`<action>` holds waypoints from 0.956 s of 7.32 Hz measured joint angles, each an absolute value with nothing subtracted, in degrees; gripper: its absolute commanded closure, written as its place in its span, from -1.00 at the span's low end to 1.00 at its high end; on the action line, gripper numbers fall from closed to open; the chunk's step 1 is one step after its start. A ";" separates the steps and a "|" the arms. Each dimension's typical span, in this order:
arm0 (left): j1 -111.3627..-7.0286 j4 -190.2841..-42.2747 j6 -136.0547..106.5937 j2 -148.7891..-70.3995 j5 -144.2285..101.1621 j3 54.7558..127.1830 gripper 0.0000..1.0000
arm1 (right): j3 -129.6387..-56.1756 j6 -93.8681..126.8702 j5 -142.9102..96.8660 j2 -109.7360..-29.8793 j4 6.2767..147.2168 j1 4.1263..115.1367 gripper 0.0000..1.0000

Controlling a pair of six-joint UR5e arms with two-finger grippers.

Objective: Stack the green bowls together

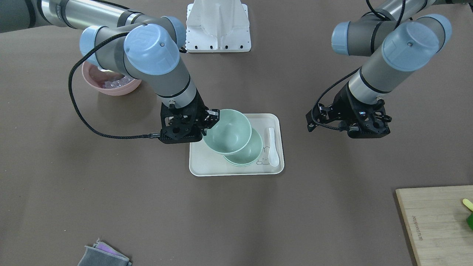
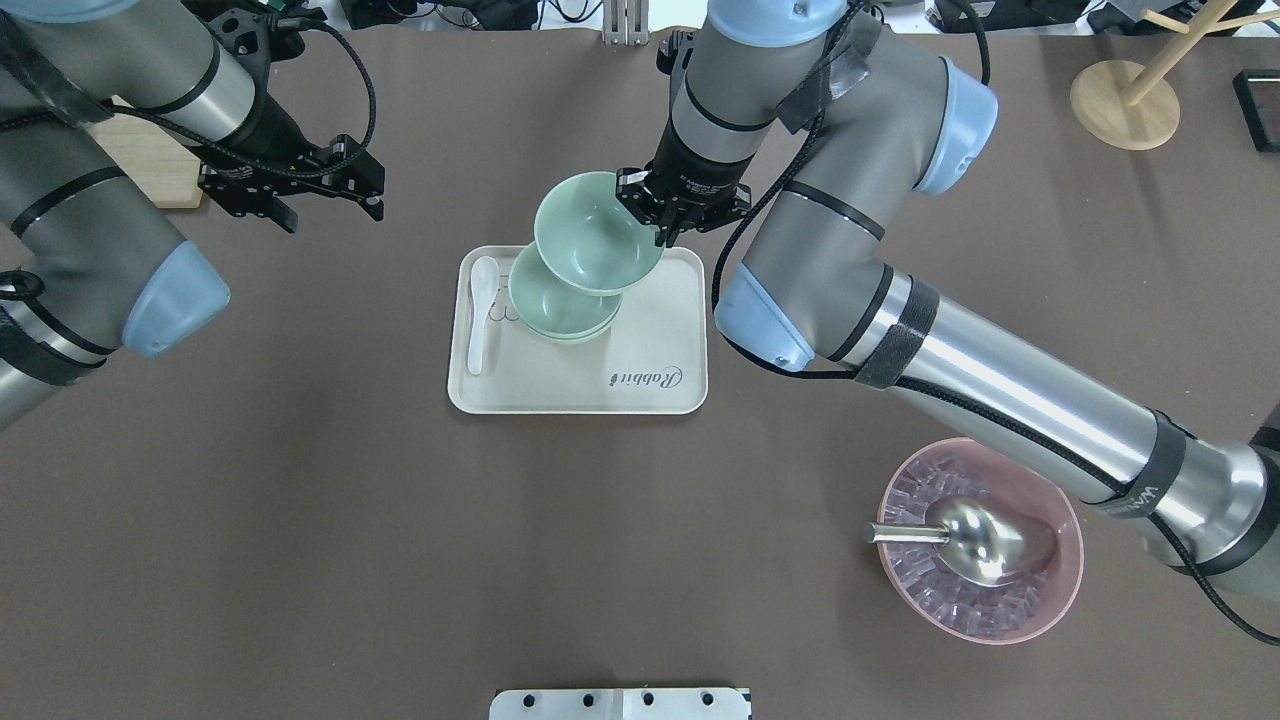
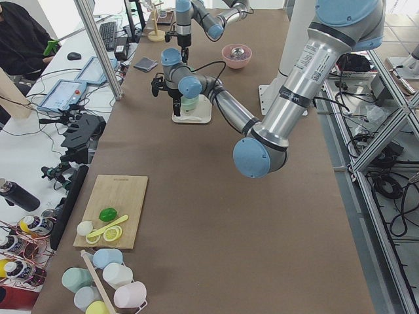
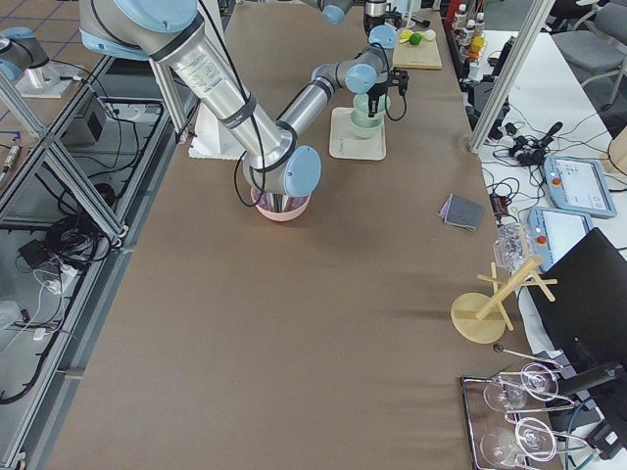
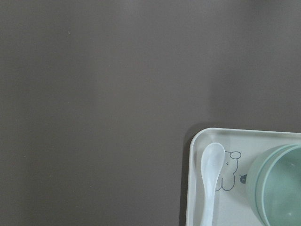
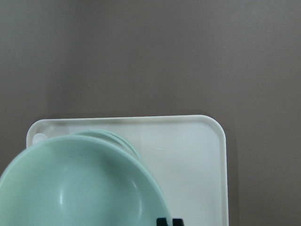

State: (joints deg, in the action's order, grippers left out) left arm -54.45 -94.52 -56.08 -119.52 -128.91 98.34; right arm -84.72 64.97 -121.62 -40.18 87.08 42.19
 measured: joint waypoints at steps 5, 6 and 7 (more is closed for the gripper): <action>-54.59 -94.48 -56.07 -119.39 -128.94 98.35 -0.96 | -81.13 65.18 -120.59 -38.54 86.70 39.55 1.00; -54.63 -94.48 -56.07 -119.37 -128.94 98.34 -0.96 | -80.15 65.22 -120.59 -37.70 86.53 39.44 1.00; -54.63 -94.48 -56.07 -119.36 -128.94 98.30 -0.96 | -79.61 65.38 -120.59 -37.30 85.79 39.42 1.00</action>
